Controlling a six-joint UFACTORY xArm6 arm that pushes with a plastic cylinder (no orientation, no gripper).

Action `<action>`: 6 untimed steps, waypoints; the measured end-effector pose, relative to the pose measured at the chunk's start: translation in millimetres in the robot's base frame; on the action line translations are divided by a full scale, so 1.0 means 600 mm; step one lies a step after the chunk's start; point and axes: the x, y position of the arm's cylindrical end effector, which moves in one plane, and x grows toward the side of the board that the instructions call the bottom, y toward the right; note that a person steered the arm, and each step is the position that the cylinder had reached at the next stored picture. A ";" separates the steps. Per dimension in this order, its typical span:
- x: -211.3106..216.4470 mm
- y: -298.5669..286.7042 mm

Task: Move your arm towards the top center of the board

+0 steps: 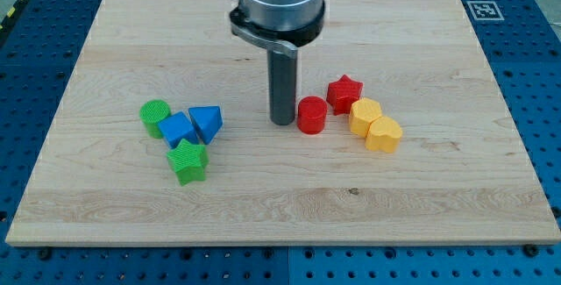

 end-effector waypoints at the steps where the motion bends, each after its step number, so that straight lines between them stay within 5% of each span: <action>1: 0.000 0.040; 3: -0.024 -0.045; 5: -0.193 -0.066; 6: -0.194 -0.066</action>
